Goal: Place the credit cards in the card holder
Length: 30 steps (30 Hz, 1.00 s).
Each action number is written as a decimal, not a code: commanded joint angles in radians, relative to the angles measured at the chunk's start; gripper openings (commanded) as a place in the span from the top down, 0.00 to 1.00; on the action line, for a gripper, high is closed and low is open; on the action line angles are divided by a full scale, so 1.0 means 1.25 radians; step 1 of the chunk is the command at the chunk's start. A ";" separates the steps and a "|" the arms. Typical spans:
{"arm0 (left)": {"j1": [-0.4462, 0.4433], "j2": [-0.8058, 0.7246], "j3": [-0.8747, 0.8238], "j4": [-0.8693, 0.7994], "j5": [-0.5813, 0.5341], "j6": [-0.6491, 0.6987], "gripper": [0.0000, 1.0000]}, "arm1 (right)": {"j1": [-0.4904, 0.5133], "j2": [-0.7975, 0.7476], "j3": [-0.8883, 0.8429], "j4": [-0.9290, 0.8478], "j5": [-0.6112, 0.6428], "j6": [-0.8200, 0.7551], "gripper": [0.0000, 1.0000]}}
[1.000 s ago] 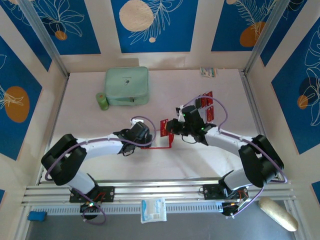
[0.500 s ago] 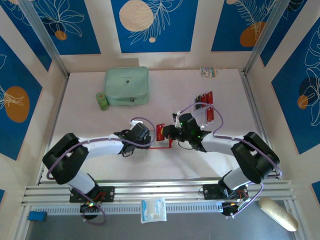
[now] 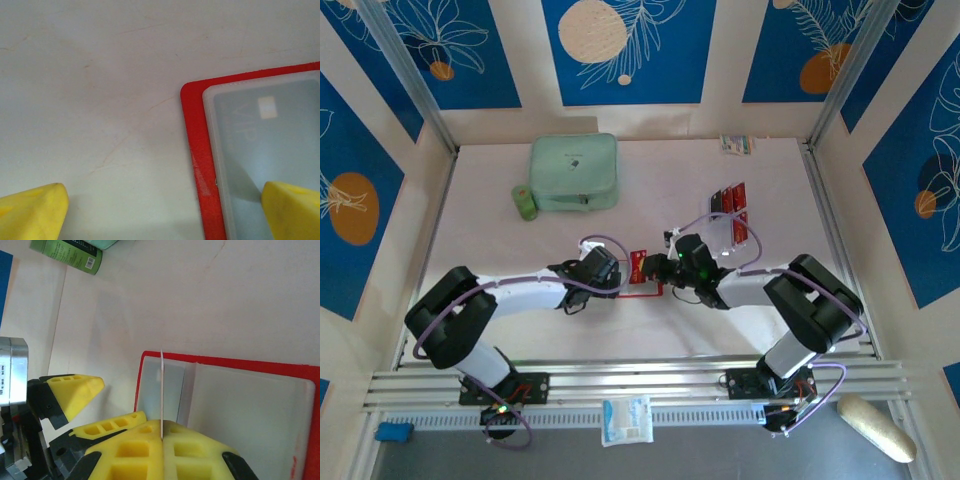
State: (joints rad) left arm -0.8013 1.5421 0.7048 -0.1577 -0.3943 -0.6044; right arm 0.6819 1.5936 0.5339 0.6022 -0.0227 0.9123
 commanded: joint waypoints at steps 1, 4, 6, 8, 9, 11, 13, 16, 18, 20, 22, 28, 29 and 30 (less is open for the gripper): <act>0.006 0.003 -0.018 -0.044 -0.021 -0.008 0.02 | 0.008 0.018 -0.009 0.047 0.021 0.013 1.00; 0.005 0.002 -0.020 -0.044 -0.021 -0.010 0.02 | 0.010 0.031 -0.009 0.057 0.024 0.017 1.00; 0.007 0.001 -0.021 -0.044 -0.020 -0.011 0.02 | 0.012 0.037 -0.010 0.063 0.029 0.020 1.00; 0.006 0.000 -0.023 -0.044 -0.021 -0.011 0.02 | 0.013 0.042 -0.011 0.066 0.032 0.021 1.00; 0.006 0.000 -0.024 -0.043 -0.020 -0.012 0.02 | 0.013 0.045 -0.010 0.067 0.033 0.022 1.00; 0.007 -0.002 -0.025 -0.043 -0.020 -0.012 0.02 | 0.013 0.049 -0.012 0.068 0.036 0.023 1.00; 0.007 -0.003 -0.025 -0.041 -0.020 -0.013 0.01 | 0.016 0.055 -0.013 0.072 0.038 0.025 1.00; 0.006 -0.002 -0.027 -0.040 -0.020 -0.013 0.02 | 0.017 0.065 -0.015 0.079 0.039 0.029 1.00; 0.006 -0.002 -0.029 -0.039 -0.020 -0.015 0.02 | 0.016 0.071 -0.016 0.084 0.038 0.032 1.00; 0.007 -0.002 -0.030 -0.038 -0.020 -0.015 0.02 | 0.018 0.076 -0.016 0.087 0.037 0.033 1.00; 0.005 -0.002 -0.030 -0.038 -0.020 -0.016 0.02 | 0.018 0.078 -0.018 0.090 0.038 0.035 1.00; 0.006 -0.001 -0.030 -0.035 -0.020 -0.017 0.02 | 0.019 0.087 -0.024 0.096 0.039 0.038 1.00; 0.007 -0.001 -0.031 -0.035 -0.020 -0.016 0.02 | 0.019 0.088 -0.024 0.097 0.039 0.040 1.00; 0.007 -0.001 -0.031 -0.035 -0.020 -0.016 0.02 | 0.020 0.090 -0.025 0.100 0.040 0.041 1.00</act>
State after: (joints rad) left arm -0.8009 1.5402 0.6933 -0.1459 -0.3943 -0.6231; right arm 0.6968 1.6878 0.5179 0.7033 0.0132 0.9527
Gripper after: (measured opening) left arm 0.984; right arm 0.061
